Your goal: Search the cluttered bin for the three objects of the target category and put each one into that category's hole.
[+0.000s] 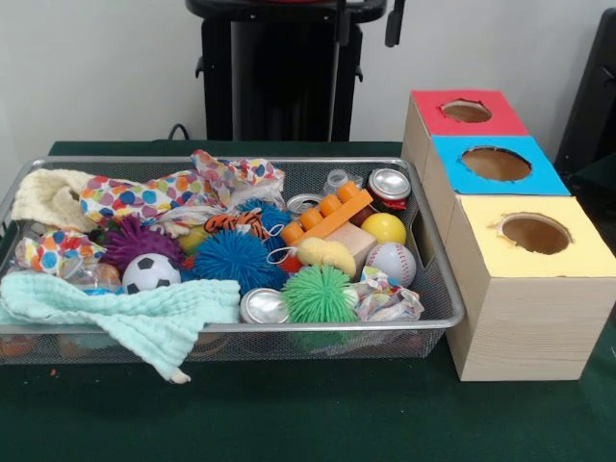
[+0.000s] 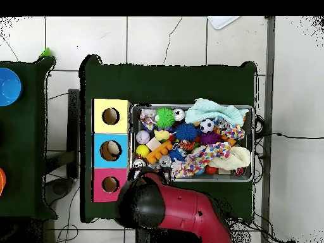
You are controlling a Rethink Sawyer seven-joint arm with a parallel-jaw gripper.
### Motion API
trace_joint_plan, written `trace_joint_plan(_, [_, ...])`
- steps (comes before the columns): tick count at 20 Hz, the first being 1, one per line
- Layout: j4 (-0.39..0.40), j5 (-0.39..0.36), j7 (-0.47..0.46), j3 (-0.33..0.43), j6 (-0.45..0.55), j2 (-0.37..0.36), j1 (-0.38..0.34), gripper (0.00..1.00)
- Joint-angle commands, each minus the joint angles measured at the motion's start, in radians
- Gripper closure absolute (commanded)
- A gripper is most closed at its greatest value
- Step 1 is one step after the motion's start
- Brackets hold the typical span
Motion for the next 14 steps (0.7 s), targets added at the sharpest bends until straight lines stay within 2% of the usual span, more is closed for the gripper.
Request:
trace_joint_plan(1, [-0.041,-0.053,0.027,0.080,-0.094,0.071,-0.065,0.00])
trace_joint_plan(3, [-0.051,-0.068,-0.003,0.095,-0.113,0.094,-0.101,0.00])
trace_joint_plan(14, [-0.092,-0.139,0.007,0.099,-0.200,0.174,-0.189,0.00])
